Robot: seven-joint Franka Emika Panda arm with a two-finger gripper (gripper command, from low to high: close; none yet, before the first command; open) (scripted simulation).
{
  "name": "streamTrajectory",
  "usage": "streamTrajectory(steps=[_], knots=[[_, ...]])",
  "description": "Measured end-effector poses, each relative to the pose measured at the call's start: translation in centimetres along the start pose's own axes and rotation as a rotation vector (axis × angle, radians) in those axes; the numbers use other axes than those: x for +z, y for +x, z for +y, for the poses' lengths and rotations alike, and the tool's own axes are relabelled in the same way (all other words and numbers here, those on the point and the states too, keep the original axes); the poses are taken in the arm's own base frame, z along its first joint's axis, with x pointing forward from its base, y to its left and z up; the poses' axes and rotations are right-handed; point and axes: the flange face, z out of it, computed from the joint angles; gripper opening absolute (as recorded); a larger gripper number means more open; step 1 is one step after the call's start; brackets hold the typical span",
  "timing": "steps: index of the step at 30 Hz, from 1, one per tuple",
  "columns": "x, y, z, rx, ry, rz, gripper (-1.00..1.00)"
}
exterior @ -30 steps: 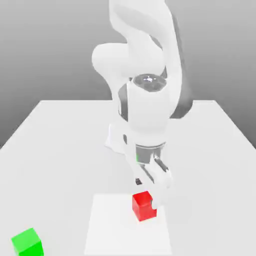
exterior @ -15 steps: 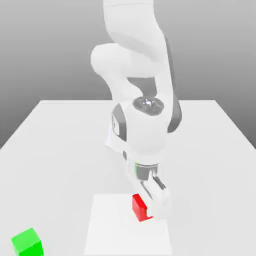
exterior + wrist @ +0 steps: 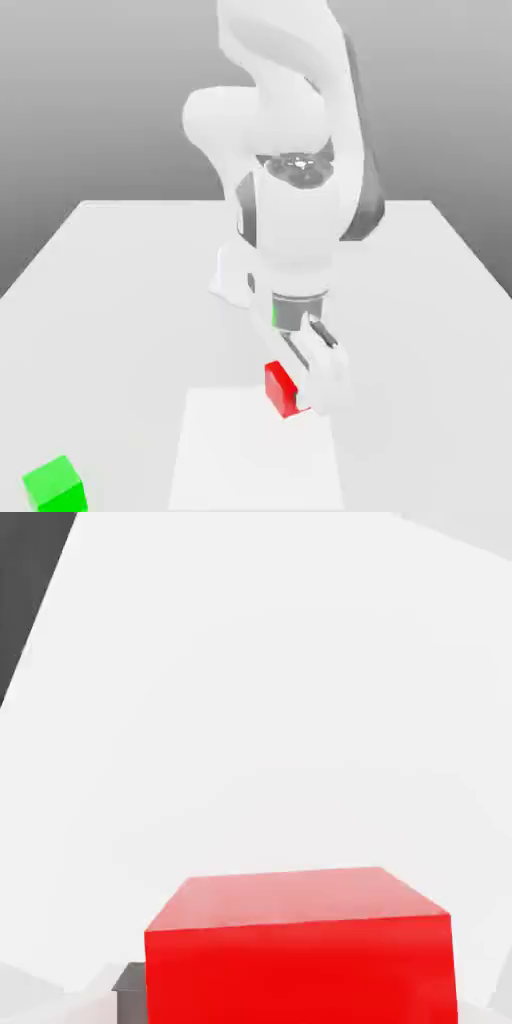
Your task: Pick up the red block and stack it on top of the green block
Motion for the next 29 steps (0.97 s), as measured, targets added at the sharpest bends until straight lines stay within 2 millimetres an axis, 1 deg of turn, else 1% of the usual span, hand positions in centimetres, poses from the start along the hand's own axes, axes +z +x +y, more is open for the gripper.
streamTrajectory(steps=[5,7,8,9,10,13,15,17,19,20,21,22,24,25,29], knots=[[-0.8,0.4,0.6,-0.003,-0.010,0.010,-1.00],[-1.5,-0.3,-0.7,0.025,-0.015,-0.005,-1.00],[-2.0,-0.4,-1.9,0.056,-0.016,-0.014,-1.00],[-2.4,0.9,-3.8,0.125,-0.017,-0.022,-1.00],[-2.8,3.2,-6.1,0.217,-0.017,-0.029,-1.00],[-3.8,6.8,-10.8,0.384,-0.017,-0.040,-1.00],[-4.3,9.4,-13.6,0.487,-0.016,-0.038,-1.00],[-4.6,12.5,-16.2,0.594,-0.014,-0.029,-1.00],[-4.7,16.3,-18.5,0.709,-0.011,-0.011,-1.00],[-4.7,18.5,-19.5,0.771,-0.009,0.001,-1.00],[-4.1,19.9,-20.1,0.806,-0.007,0.008,-1.00],[-3.0,20.6,-20.4,0.825,-0.006,0.012,-1.00],[-0.1,21.1,-20.6,0.838,-0.005,0.015,-1.00],[1.1,21.2,-20.5,0.839,-0.006,0.016,1.00],[1.1,21.2,-20.5,0.839,-0.006,0.016,1.00]])
